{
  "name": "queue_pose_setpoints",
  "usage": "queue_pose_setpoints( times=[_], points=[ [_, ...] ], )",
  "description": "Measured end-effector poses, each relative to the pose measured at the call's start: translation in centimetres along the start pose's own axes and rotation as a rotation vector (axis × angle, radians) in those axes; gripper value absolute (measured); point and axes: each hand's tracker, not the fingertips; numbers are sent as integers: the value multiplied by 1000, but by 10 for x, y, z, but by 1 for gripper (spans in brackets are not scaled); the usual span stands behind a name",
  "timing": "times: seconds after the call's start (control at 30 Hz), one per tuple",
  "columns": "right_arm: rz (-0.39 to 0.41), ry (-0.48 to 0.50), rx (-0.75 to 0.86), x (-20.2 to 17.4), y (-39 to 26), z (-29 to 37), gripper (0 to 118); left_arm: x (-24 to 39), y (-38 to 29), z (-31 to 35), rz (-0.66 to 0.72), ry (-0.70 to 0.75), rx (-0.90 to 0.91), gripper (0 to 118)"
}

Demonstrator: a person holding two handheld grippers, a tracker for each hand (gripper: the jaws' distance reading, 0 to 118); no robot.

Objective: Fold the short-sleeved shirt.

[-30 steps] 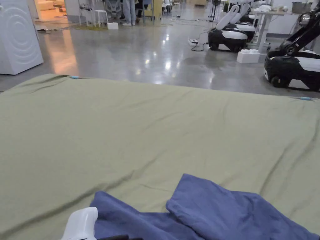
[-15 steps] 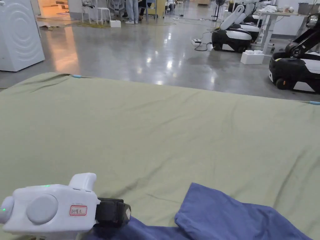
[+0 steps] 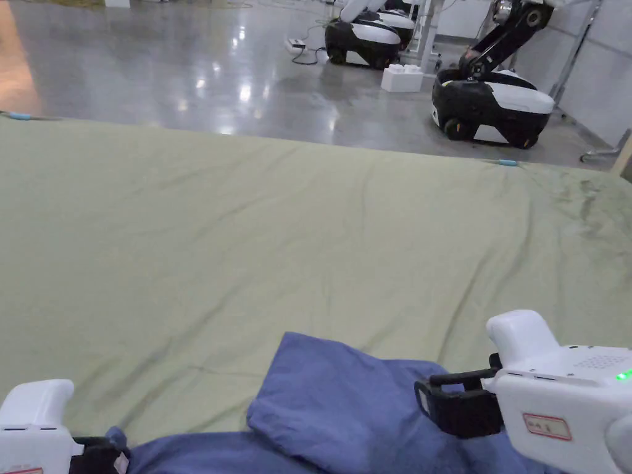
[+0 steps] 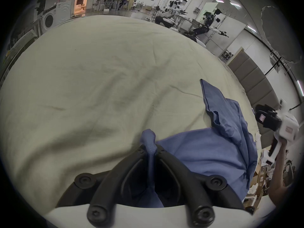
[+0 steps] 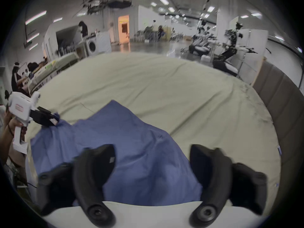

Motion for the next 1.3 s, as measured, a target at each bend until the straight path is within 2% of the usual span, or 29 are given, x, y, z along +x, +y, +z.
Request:
queue_pose_setpoints(
  times=[0.17, 0.2, 0.23, 0.27, 0.3, 0.33, 0.43, 0.5, 0.63, 0.73, 0.87, 1.1, 1.2, 1.3],
  points=[
    [-38, -5, -146, 9, 13, -63, 106, -4, -1, 1, 46, -33, 0, 7],
    [-44, -14, -198, 8, 16, -74, 100, -4, -1, 1, 54, -38, 3, 7],
    [-50, -11, -238, 7, 16, -81, 65, -3, -2, 1, 62, -40, 7, 7],
    [-47, 9, -210, 5, 15, -84, 43, -2, -4, 3, 66, -41, 14, 7],
    [-38, -21, -138, 3, 15, -80, 25, -2, -5, 5, 70, -42, 21, 7],
    [-49, 16, -131, -1, 17, -72, 5, -2, -4, 8, 80, -46, 27, 7],
    [-99, 51, -61, -3, 16, -44, 5, -7, -2, 24, 240, -182, 42, 7],
    [-82, 20, 14, -1, 20, -16, 5, -7, 5, 47, 262, -249, 100, 7],
    [-68, -72, 217, 7, 34, 64, 5, 6, 41, 119, 133, -262, 226, 7],
    [-135, -83, 367, 17, 54, 131, 5, 18, 79, 172, 62, -289, 321, 7],
    [-201, -116, 533, 38, 92, 191, 5, 27, 144, 220, -46, -132, 450, 7],
    [-289, -156, 651, 68, 203, 227, 5, 41, 273, 264, -53, 51, 579, 7],
    [-302, -200, 682, 69, 260, 225, 5, 51, 322, 276, -24, 41, 659, 7],
    [-247, -275, 723, 59, 314, 222, 5, 62, 364, 286, 16, 63, 742, 7]
  ],
)
